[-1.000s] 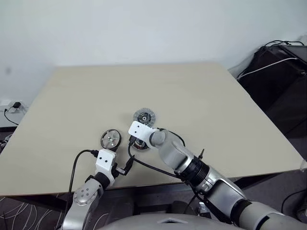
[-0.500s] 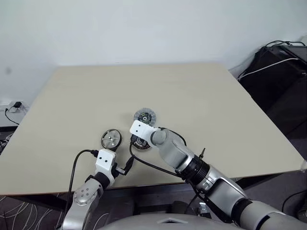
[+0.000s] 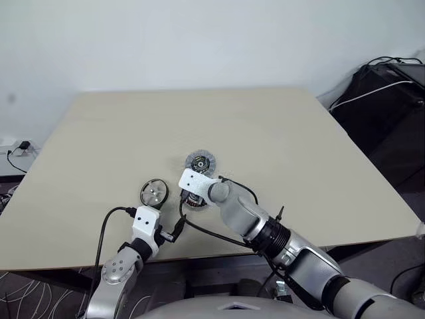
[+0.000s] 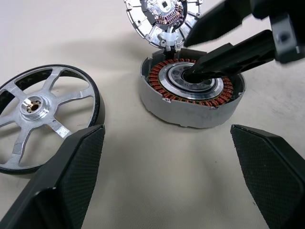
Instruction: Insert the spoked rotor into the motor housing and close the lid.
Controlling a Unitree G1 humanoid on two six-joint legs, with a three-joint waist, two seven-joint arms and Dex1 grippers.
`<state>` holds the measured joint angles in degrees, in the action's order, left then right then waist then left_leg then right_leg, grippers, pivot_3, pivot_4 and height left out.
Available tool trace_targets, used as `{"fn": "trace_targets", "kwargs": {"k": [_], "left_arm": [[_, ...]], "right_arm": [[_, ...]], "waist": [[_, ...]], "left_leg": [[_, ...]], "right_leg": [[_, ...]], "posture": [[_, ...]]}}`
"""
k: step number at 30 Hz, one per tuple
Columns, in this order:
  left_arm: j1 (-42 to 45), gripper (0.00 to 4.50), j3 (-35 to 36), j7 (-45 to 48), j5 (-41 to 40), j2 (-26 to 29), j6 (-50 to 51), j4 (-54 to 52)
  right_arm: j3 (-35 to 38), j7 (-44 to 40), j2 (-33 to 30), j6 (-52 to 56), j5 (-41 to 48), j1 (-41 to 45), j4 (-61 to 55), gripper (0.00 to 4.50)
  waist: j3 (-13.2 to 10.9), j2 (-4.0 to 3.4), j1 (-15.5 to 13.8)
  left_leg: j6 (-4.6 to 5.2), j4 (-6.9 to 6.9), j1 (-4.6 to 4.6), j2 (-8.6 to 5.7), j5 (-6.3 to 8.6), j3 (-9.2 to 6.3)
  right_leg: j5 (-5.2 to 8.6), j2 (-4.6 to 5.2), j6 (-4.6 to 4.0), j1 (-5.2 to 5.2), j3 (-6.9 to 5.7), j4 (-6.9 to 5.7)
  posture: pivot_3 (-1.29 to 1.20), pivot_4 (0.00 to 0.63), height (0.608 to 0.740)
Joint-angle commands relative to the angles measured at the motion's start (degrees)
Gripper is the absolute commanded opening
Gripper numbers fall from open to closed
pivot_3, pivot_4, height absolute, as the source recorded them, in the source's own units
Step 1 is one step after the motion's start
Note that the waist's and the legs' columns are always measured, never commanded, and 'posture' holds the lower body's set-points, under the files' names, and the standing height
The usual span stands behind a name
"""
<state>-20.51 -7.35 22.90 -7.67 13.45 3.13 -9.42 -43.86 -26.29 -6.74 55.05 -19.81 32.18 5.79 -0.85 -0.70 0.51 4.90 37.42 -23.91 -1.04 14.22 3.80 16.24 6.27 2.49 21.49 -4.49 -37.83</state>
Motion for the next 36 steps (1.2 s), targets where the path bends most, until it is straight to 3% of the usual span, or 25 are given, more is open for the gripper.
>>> {"fn": "trace_targets", "kwargs": {"k": [1,3,16,24,29,36], "left_arm": [[0.72,4.50,0.19,0.03,-0.04,-0.27,-1.12,-0.56],[0.71,4.50,0.22,0.03,-0.07,-0.27,-1.11,-0.57],[0.19,4.50,0.24,0.12,-0.22,-0.22,-1.06,-0.97],[0.10,4.50,0.17,0.12,-0.22,-0.20,-0.82,-1.10],[0.14,4.50,0.10,0.20,-0.25,-0.18,-0.73,-1.06],[0.22,4.50,0.14,0.26,-0.22,-0.15,-0.72,-0.95]], "right_arm": [[0.70,0.94,-0.84,0.06,-1.36,0.10,-0.11,0.60],[0.61,0.91,-0.91,-0.22,-1.31,0.06,-0.31,0.01],[0.14,0.54,-1.49,-2.18,-1.24,-0.74,-1.64,0.01],[0.94,0.26,-2.95,-8.64,-0.91,-2.53,-6.08,0.01],[6.12,-1.31,-2.52,-14.34,4.05,-5.85,-10.05,0.01],[15.53,2.72,0.18,-24.70,9.50,-10.83,-10.29,0.01]], "waist": [[-0.01,-0.01,-0.02],[-0.03,-0.03,-0.03],[-0.10,-0.03,-0.04],[-0.26,0.02,-0.03],[-0.34,0.11,0.12],[-0.40,0.18,-0.08]], "left_leg": [[0.00,0.00,0.00,0.00,0.00,0.00],[0.00,0.00,-0.01,0.00,0.00,0.00],[-0.03,0.01,0.00,-0.01,-0.02,0.00],[-0.03,0.00,-0.02,-0.01,-0.02,0.00],[-0.03,-0.02,-0.07,0.01,-0.02,0.00],[-0.03,-0.08,-0.07,0.03,-0.02,-0.01]], "right_leg": [[-0.02,0.00,-0.02,0.00,0.00,0.00],[-0.06,0.00,-0.02,0.00,0.00,0.00],[-0.14,-0.03,-0.01,0.01,0.01,0.02],[-0.13,-0.04,0.00,0.03,0.02,0.06],[-0.25,-0.09,0.24,0.11,0.06,0.09],[-0.25,-0.11,0.24,0.10,0.07,0.12]], "posture": [[0.00,0.000,0.740],[0.00,0.000,0.740],[0.00,0.000,0.740],[0.00,0.000,0.740],[0.00,0.000,0.740],[0.00,0.000,0.740]]}}
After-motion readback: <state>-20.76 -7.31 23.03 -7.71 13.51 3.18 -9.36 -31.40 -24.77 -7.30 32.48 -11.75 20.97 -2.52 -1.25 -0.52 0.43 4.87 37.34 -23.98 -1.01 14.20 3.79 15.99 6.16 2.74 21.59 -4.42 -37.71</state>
